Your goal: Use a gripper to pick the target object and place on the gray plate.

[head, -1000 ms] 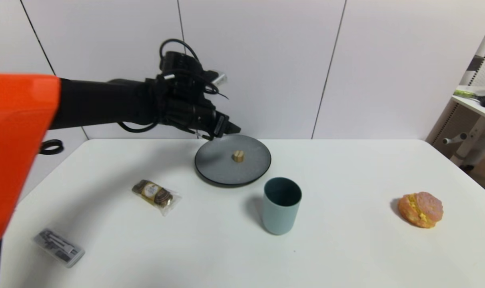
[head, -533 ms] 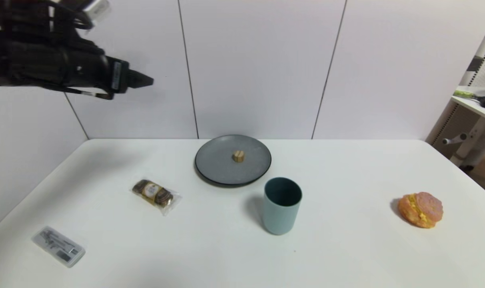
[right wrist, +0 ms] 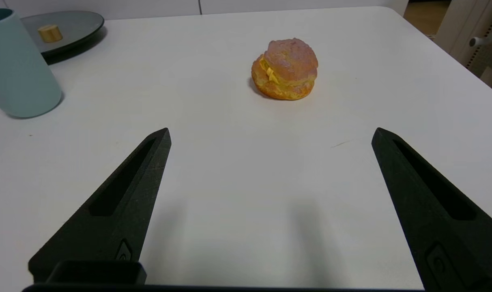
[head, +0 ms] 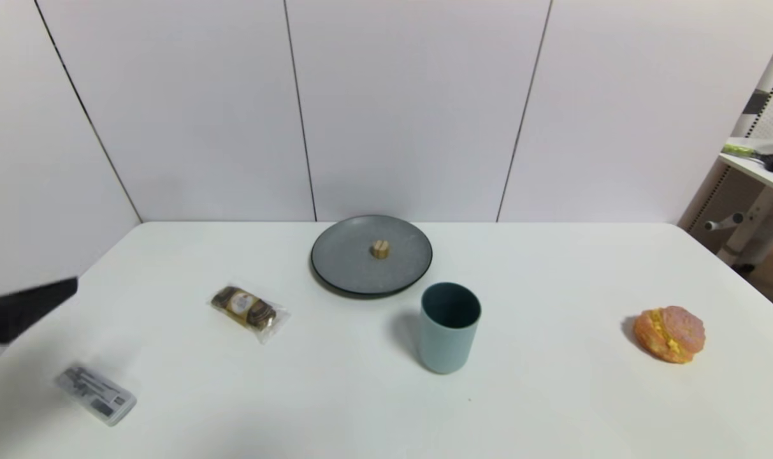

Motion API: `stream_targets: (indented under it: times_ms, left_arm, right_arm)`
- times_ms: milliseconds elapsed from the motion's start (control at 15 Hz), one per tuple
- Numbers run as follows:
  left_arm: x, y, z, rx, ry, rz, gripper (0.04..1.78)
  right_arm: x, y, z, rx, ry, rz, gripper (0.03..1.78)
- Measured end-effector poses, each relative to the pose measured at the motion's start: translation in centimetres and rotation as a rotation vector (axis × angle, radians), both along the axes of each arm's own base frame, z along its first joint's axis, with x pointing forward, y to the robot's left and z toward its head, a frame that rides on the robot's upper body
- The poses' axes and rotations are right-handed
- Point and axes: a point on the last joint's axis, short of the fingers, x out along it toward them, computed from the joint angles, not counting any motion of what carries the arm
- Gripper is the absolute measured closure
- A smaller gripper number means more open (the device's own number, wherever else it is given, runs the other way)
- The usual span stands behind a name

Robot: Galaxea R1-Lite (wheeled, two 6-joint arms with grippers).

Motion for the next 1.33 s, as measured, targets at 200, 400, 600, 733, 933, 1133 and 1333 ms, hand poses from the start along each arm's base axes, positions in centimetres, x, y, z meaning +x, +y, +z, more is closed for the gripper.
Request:
stream_targets:
  times_ms: [200, 400, 600, 733, 933, 1133, 1333]
  left_arm:
    - [-6.1, 0.2, -6.5, -0.014, -0.032, 0.016, 0.15]
    - [-9.5, 0.2, -13.1, -0.065, -0.086, 0.033, 0.14]
    - [-10.3, 0.1, -16.9, -0.142, -0.169, 0.015, 0.13]
    - [-10.5, 0.1, -17.5, -0.208, -0.194, 0.028, 0.13]
    - [-10.6, 0.2, -17.7, -0.233, -0.215, 0.045, 0.13]
    - [-10.6, 0.2, -17.8, -0.233, -0.218, 0.044, 0.13]
    - [-10.6, 0.2, -17.8, -0.233, -0.218, 0.044, 0.13]
  right_arm:
    - [0.0, 0.0, 0.0, 0.0, 0.0, 0.0, 0.1]
    - [0.0, 0.0, 0.0, 0.0, 0.0, 0.001, 0.1]
    - [0.0, 0.0, 0.0, 0.0, 0.0, 0.0, 0.1]
    - [0.0, 0.0, 0.0, 0.0, 0.0, 0.0, 0.1]
    - [0.0, 0.0, 0.0, 0.0, 0.0, 0.0, 0.1]
    - [0.0, 0.0, 0.0, 0.0, 0.0, 0.0, 0.1]
    - [0.0, 0.0, 0.0, 0.0, 0.0, 0.0, 0.1]
